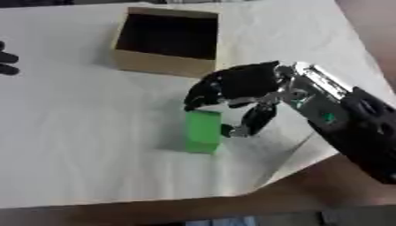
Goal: Pick up objects on the table and place them in the box.
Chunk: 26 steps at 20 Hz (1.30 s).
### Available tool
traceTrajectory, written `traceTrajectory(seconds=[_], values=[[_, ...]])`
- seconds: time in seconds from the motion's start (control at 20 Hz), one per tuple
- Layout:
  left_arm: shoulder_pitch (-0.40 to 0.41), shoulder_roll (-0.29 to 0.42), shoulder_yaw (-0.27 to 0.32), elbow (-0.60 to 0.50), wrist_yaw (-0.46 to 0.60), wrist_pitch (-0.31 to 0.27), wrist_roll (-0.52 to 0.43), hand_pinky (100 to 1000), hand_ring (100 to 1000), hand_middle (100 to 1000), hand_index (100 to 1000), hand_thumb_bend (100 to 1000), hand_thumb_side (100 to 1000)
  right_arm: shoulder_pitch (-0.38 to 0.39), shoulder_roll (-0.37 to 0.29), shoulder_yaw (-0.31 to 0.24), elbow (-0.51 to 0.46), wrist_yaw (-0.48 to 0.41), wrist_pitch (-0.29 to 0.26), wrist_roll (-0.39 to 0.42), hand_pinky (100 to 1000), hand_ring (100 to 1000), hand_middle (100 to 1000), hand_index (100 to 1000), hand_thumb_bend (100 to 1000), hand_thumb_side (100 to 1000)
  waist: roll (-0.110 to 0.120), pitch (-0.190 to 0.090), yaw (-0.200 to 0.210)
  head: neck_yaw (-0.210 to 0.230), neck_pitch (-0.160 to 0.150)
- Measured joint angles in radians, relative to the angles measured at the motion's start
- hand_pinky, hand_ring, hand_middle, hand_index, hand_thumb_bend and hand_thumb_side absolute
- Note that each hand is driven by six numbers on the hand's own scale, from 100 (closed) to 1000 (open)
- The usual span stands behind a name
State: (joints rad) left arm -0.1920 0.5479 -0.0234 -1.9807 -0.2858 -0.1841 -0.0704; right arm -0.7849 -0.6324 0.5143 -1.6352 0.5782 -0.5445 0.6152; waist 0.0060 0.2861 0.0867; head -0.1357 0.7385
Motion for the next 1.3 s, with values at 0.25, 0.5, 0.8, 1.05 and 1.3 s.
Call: traceTrajectory(seconds=[0.25,0.5,0.8,1.05,1.3], values=[[0.018,0.0,0.025,0.0,0.004,0.023,0.018,817,719,738,929,100,955,-0.008,-0.085,-0.042,-0.082,-0.095,0.029,0.029,950,956,914,612,100,140,-0.002,-0.003,0.001,0.0,0.0],[0.018,-0.002,0.055,0.0,0.004,0.035,0.047,817,720,738,929,100,939,-0.007,-0.15,-0.093,-0.123,-0.158,0.06,0.06,954,956,914,621,100,119,-0.005,-0.003,0.012,-0.006,-0.002],[-0.005,-0.025,0.08,0.0,0.01,0.017,0.088,817,721,739,928,105,922,-0.008,-0.189,-0.177,-0.088,-0.177,0.095,0.095,958,958,918,622,100,122,-0.01,-0.003,0.044,-0.038,-0.018],[-0.036,-0.052,0.085,0.0,0.017,-0.011,0.115,816,722,739,927,108,900,-0.035,-0.194,-0.26,0.009,-0.161,0.118,0.118,958,959,920,640,100,119,-0.014,-0.003,0.091,-0.08,-0.038],[-0.066,-0.087,0.077,0.0,0.036,-0.049,0.117,816,722,738,926,104,897,-0.074,-0.185,-0.337,0.138,-0.12,0.135,0.135,960,960,921,637,100,116,-0.015,-0.003,0.152,-0.131,-0.045]])
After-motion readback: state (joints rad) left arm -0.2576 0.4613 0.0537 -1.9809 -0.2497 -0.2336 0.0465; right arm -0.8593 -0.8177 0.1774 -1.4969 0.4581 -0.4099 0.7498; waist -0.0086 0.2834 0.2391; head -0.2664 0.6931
